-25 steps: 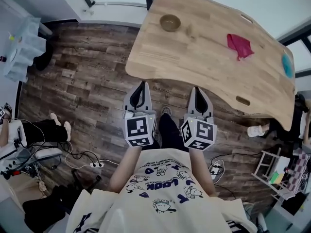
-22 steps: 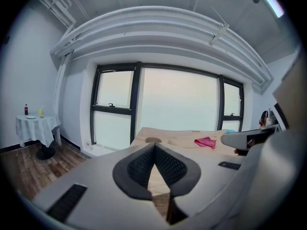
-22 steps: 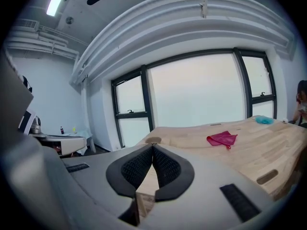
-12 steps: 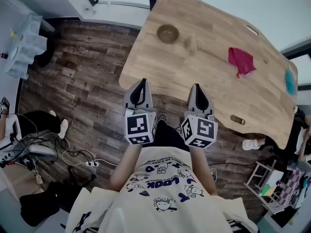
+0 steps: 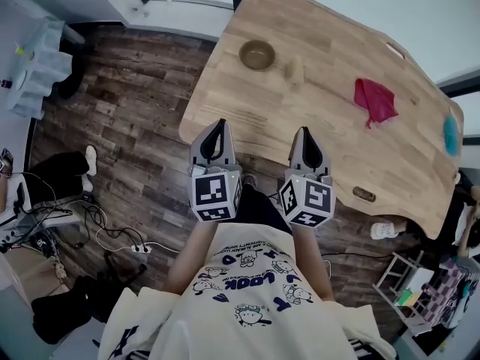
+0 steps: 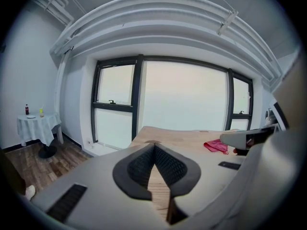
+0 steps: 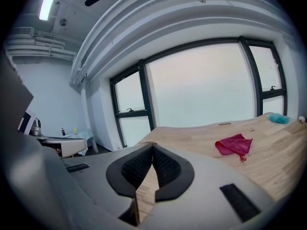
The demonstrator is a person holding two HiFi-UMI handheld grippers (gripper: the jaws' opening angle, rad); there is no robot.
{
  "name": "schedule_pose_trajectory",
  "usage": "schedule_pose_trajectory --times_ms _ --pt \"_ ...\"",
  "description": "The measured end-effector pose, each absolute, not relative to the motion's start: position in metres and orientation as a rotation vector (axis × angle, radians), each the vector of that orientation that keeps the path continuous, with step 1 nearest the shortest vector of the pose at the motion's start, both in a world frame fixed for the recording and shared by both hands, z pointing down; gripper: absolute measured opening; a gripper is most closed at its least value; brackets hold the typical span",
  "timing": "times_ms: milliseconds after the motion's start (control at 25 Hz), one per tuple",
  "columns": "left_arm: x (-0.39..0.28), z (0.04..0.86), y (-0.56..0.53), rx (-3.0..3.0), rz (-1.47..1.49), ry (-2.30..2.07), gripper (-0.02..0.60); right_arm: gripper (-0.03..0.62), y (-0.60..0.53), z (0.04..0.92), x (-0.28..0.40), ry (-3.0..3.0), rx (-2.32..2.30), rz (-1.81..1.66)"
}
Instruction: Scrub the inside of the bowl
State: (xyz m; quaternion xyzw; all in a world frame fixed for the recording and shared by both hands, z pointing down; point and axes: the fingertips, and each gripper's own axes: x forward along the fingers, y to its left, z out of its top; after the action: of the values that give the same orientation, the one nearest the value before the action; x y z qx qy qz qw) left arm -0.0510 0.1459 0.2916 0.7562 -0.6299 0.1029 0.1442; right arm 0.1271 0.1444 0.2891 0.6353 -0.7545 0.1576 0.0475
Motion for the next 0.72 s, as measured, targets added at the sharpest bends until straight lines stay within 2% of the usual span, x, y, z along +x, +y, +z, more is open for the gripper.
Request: schedule_pose_trajectory --times_ms 720 --pt "-0.064 0.307 0.071 2.178 0.312 -1.744 0.029 -0.008 0.079 0.300 0.122 -2.212 1.999 0.508"
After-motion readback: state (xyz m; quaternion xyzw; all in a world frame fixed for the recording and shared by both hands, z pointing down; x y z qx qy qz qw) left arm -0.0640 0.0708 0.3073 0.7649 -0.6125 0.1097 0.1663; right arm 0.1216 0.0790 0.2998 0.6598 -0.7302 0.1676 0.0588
